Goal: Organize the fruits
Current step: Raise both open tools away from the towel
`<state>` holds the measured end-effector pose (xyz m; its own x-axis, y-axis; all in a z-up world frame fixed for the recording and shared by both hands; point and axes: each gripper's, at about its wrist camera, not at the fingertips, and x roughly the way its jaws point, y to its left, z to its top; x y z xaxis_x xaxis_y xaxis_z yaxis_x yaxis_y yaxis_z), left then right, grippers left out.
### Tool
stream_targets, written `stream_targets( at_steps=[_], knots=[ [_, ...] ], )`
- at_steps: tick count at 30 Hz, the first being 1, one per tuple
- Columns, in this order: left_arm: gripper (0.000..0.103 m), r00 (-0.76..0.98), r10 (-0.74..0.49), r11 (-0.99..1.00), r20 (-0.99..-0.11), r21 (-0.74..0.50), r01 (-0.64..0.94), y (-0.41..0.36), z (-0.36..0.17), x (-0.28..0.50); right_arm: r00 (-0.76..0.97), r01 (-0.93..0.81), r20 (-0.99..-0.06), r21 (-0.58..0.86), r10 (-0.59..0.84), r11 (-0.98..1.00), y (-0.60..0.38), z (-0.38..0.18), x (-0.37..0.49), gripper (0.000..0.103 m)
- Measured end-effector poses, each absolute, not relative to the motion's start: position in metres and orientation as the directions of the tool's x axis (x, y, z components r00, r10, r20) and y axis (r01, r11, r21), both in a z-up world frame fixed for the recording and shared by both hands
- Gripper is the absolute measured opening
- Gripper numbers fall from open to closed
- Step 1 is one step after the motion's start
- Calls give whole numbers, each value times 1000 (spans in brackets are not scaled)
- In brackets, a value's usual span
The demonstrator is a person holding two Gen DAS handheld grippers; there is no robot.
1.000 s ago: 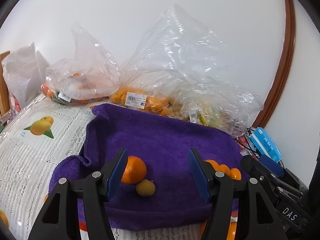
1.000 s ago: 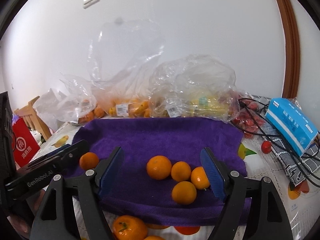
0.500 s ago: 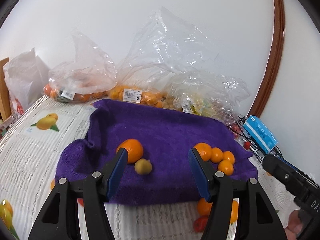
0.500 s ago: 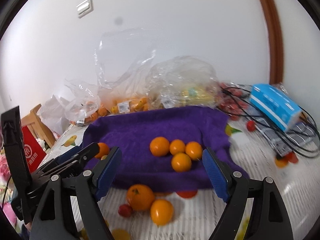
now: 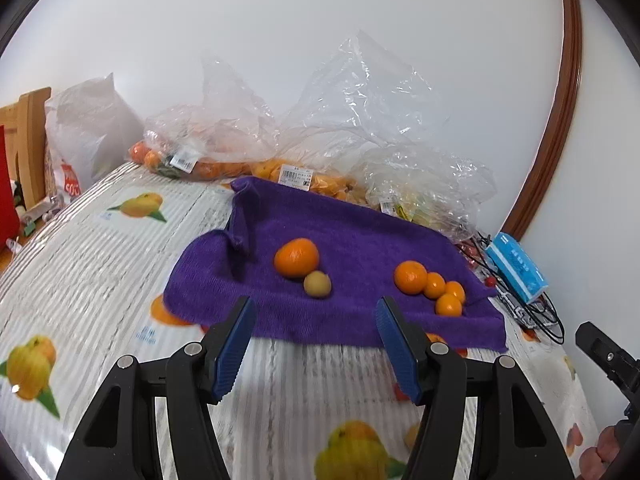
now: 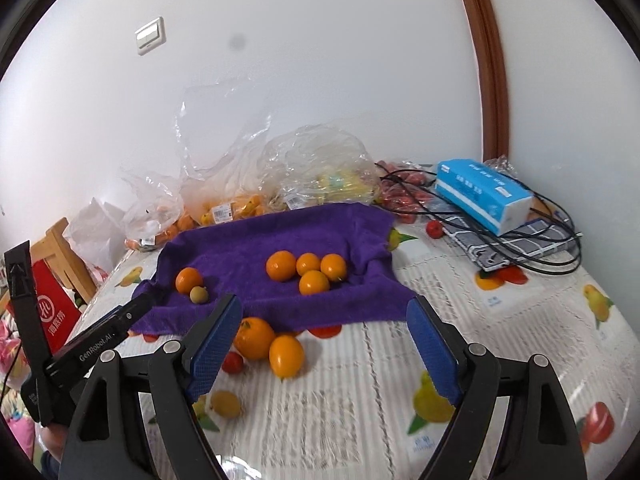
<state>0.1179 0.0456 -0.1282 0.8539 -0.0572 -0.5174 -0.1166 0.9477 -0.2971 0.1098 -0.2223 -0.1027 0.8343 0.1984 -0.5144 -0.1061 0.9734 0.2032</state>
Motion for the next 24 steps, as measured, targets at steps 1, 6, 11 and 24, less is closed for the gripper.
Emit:
stream_targets(
  at_steps=[1, 6, 11, 24],
  knots=[
    [61, 851, -58, 950, -522, -290, -113, 45, -128, 113, 836, -107, -512, 198, 196, 974, -222, -101, 105, 84],
    [61, 850, -31, 968, -526, -227, -105, 37, -123, 93, 837, -134, -505, 184, 211, 974, -220, -92, 85, 84],
    [61, 857, -44, 978, -514, -198, -69, 28, -112, 73, 844, -150, -492, 168, 215, 974, -216, -83, 66, 83],
    [60, 837, -83, 979, -542, -200, -32, 13, -94, 55, 851, -172, -476, 147, 223, 974, -211, -74, 34, 79]
  ],
)
